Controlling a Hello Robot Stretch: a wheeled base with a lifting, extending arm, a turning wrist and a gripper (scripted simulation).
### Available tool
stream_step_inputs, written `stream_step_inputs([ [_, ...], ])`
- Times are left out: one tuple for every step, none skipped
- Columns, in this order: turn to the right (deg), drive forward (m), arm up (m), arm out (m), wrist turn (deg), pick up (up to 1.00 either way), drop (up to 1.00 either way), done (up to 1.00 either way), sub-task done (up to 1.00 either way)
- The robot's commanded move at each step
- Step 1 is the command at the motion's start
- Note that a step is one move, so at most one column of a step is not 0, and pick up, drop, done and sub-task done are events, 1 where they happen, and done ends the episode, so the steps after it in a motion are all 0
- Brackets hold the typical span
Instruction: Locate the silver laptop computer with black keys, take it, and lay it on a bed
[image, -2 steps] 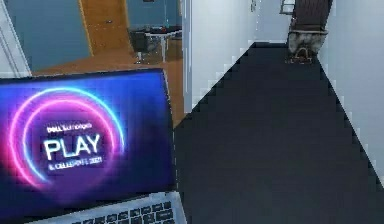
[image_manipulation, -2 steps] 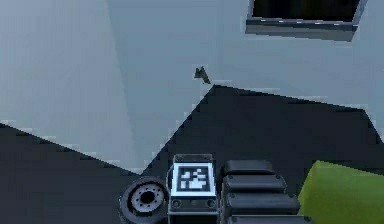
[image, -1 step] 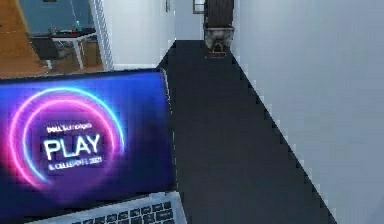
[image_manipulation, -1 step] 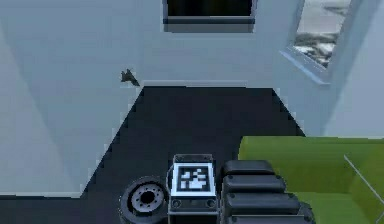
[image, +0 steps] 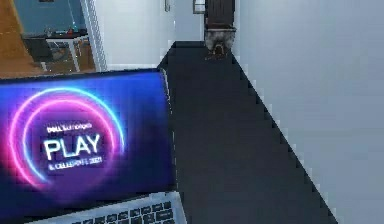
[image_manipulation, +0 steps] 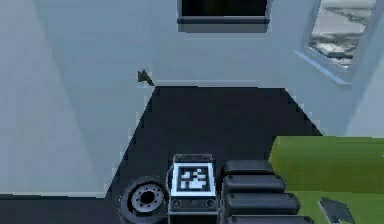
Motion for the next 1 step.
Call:
stream_step_inputs([
  [0.0, 1.0, 0.0, 0.0, 0.0, 0.0, 0.0, 0.0, 0.0],
])
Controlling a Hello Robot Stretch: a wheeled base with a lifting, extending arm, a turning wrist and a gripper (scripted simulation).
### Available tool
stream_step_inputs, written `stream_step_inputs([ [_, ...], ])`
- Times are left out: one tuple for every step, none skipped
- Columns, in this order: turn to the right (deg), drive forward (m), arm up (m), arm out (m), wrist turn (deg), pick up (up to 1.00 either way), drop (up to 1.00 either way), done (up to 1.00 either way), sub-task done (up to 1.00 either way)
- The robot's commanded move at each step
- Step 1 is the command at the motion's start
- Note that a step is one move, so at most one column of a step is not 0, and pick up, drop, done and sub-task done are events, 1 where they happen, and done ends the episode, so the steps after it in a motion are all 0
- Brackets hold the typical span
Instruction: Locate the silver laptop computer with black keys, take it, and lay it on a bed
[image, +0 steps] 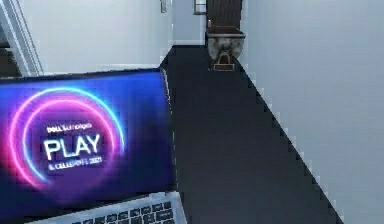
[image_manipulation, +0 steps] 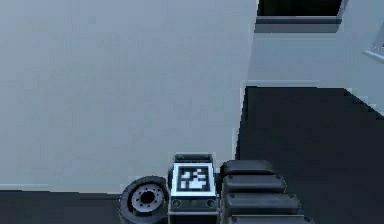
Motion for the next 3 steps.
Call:
stream_step_inputs([
  [0.0, 1.0, 0.0, 0.0, 0.0, 0.0, 0.0, 0.0, 0.0],
  [0.0, 1.0, 0.0, 0.0, 0.0, 0.0, 0.0, 0.0, 0.0],
  [0.0, 1.0, 0.0, 0.0, 0.0, 0.0, 0.0, 0.0, 0.0],
])
